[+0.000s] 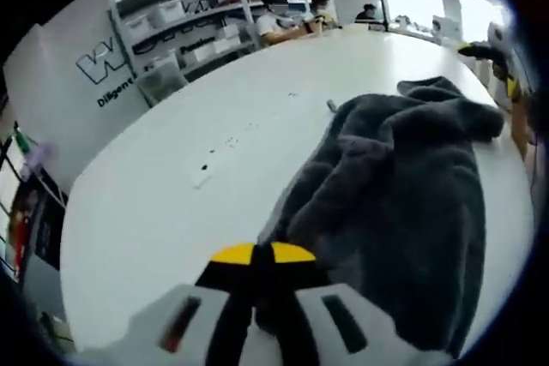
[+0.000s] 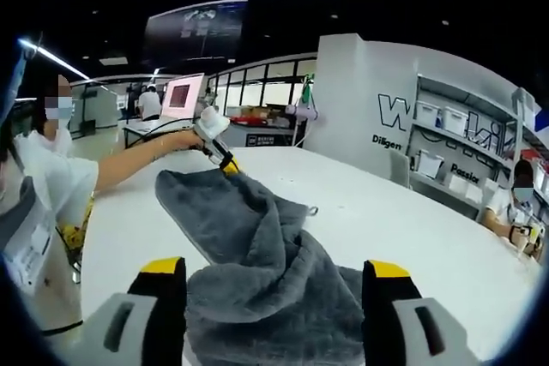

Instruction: Fold the towel on the table until its edges align and the towel forms a compact rectangular stack.

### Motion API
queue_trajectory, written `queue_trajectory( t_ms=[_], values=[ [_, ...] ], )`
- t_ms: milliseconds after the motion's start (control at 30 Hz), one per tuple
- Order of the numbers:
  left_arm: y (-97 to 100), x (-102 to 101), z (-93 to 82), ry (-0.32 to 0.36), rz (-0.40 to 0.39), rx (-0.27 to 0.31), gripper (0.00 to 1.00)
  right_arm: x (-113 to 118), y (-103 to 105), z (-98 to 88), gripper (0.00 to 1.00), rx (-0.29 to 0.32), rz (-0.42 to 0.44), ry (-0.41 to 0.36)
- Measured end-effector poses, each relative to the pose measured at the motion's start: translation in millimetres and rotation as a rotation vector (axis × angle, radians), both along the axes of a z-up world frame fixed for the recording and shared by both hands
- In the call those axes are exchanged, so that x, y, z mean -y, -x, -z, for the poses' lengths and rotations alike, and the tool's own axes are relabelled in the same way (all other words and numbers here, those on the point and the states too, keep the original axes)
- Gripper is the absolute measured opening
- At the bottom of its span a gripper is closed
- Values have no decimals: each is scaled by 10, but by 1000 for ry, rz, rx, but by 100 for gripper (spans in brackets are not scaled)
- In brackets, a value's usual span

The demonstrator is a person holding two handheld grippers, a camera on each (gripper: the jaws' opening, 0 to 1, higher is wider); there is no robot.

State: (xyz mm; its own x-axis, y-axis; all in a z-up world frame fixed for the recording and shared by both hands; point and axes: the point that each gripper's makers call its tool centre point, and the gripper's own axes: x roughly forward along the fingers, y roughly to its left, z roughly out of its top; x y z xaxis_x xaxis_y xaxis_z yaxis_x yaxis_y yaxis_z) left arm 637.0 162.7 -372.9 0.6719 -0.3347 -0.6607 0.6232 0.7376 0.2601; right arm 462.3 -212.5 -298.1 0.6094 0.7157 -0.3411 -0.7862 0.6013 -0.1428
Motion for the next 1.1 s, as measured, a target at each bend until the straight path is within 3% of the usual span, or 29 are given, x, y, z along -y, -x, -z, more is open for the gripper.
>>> queue_trajectory(
  t_ms=[267,533,767,1000,1100],
  values=[
    [71,-183,-468,17,-74,101,5,13,-2,-18,88,2,0,-9],
    [106,-547,-740,-74,-189,124,5,20,7,-13,88,3,3,-13],
    [70,-771,-742,-129,-274,93,6,35,7,3,88,0,6,-12],
    [-163,-1126,-518,-256,-360,70,6,67,-16,31,88,-5,17,-4],
    [-257,-1205,-402,-308,-360,55,6,62,-16,36,88,-5,15,0]
  ],
)
